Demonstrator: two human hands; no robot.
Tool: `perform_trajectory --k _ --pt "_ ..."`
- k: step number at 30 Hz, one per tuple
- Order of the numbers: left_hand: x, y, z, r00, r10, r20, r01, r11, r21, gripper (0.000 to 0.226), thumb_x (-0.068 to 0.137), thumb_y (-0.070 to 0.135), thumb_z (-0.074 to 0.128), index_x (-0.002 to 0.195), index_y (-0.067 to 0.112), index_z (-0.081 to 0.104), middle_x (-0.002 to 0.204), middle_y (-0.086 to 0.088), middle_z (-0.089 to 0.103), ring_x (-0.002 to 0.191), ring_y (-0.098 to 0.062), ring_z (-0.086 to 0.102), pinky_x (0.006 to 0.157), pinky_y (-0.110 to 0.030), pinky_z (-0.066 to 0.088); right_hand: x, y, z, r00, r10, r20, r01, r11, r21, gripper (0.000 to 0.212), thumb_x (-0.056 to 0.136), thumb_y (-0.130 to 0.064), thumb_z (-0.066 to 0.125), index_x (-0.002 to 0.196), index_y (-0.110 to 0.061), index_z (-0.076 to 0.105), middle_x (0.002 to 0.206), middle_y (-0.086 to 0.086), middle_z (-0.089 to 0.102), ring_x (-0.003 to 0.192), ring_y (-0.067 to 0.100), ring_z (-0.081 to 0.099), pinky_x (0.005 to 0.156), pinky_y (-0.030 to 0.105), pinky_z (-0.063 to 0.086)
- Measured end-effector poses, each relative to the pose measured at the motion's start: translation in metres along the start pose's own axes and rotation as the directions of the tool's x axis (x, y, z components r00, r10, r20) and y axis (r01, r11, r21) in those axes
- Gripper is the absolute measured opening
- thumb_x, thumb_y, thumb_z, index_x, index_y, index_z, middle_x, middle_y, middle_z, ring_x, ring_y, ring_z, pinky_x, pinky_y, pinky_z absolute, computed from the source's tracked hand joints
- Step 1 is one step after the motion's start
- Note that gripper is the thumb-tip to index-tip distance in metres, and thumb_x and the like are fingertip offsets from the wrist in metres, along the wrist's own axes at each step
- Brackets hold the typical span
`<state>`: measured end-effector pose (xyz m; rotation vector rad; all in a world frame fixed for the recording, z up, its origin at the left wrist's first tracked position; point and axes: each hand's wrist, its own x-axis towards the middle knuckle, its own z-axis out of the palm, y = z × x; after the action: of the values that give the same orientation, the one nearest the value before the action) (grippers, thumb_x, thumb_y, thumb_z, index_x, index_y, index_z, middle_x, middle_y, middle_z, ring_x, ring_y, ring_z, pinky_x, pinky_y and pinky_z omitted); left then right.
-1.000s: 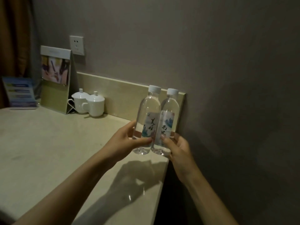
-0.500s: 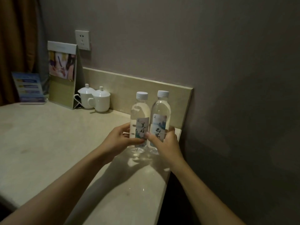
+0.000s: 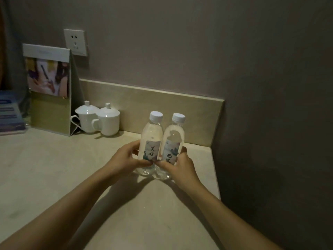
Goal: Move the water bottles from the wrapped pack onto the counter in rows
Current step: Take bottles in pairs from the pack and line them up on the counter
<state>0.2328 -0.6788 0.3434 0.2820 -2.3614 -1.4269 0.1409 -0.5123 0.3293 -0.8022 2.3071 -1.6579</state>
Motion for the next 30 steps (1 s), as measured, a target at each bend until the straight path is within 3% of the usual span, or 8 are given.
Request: perform_trajectory --k 2,4,12,15,17,20,23,30 --pt "0.007 -0.013 -0.013 0.999 0.018 0.040 -0.018 1.000 -0.008 0.046 0.078 0.014 0.078 0.113 0.038 0.061 0.104 0.014 0.068 0.100 -0.006 0.063 0.079 -0.023 0.053 0.005 -0.005 0.013 1.000 -0.011 -0.024 0.011 1.000 -0.012 0.063 0.072 -0.033 0.083 0.120 -0.023 0.044 0.116 -0.009 0.061 0.105 0.010 0.062 0.074 0.018 0.054" --pt "0.015 -0.021 -0.024 0.997 0.035 0.064 -0.034 0.999 -0.015 0.047 0.078 0.016 0.079 0.117 0.035 0.060 0.107 0.013 0.068 0.101 -0.007 0.063 0.079 -0.024 0.054 0.011 -0.009 0.024 0.998 -0.011 -0.054 0.010 1.000 -0.028 0.064 0.072 -0.033 0.083 0.121 -0.025 0.043 0.118 -0.009 0.061 0.108 0.011 0.062 0.073 0.015 0.051" --pt "0.036 -0.040 -0.052 0.990 0.109 0.092 -0.114 0.992 0.046 0.043 0.081 0.020 0.076 0.116 0.031 0.055 0.106 0.015 0.064 0.101 -0.004 0.063 0.077 -0.018 0.051 0.033 -0.016 0.061 0.985 0.040 -0.169 -0.061 0.991 -0.118 0.061 0.075 -0.036 0.080 0.120 -0.029 0.039 0.131 -0.002 0.057 0.119 0.021 0.060 0.082 0.027 0.052" --pt "0.040 -0.045 -0.056 0.992 0.114 0.056 -0.118 0.990 0.073 0.058 0.080 0.021 0.077 0.131 0.026 0.050 0.112 0.010 0.063 0.103 -0.010 0.063 0.080 -0.024 0.054 0.036 -0.018 0.064 0.973 0.058 -0.224 -0.093 0.984 -0.151 0.076 0.074 -0.039 0.081 0.133 -0.021 0.038 0.133 0.002 0.051 0.120 0.021 0.057 0.094 0.039 0.055" --pt "0.038 -0.048 -0.054 0.997 0.069 -0.026 -0.066 0.993 0.096 0.073 0.076 0.028 0.081 0.139 0.022 0.045 0.120 0.005 0.061 0.105 -0.014 0.062 0.083 -0.030 0.056 0.034 -0.016 0.066 0.964 0.074 -0.256 -0.116 0.982 -0.151 0.078 0.074 -0.039 0.081 0.135 -0.020 0.036 0.133 0.002 0.049 0.117 0.020 0.057 0.091 0.038 0.057" --pt "0.036 -0.053 -0.046 0.990 0.046 -0.130 -0.023 0.985 0.173 0.061 0.071 0.037 0.084 0.121 0.018 0.055 0.113 0.001 0.065 0.093 -0.013 0.064 0.072 -0.025 0.056 0.031 -0.010 0.070 0.957 0.049 -0.286 -0.108 0.975 -0.195 0.057 0.077 -0.036 0.079 0.118 -0.021 0.043 0.122 0.000 0.053 0.107 0.016 0.060 0.074 0.020 0.055" --pt "0.040 -0.057 -0.047 0.984 0.090 -0.153 -0.061 0.981 0.185 0.043 0.074 0.033 0.082 0.108 0.018 0.059 0.104 0.002 0.068 0.084 -0.008 0.063 0.065 -0.017 0.051 0.037 -0.011 0.075 0.950 0.013 -0.311 -0.100 0.959 -0.265 0.049 0.078 -0.035 0.077 0.114 -0.019 0.048 0.118 0.001 0.055 0.104 0.018 0.059 0.082 0.034 0.058" --pt "0.060 -0.065 -0.055 0.977 0.120 -0.177 -0.084 0.976 0.199 0.042 0.077 0.030 0.080 0.114 0.016 0.065 0.105 0.000 0.070 0.088 -0.011 0.065 0.077 -0.031 0.059 0.058 -0.022 0.082 0.951 0.000 -0.309 -0.120 0.921 -0.371 0.046 0.080 -0.039 0.074 0.114 -0.017 0.052 0.114 0.002 0.062 0.103 0.022 0.061 0.086 0.044 0.055"
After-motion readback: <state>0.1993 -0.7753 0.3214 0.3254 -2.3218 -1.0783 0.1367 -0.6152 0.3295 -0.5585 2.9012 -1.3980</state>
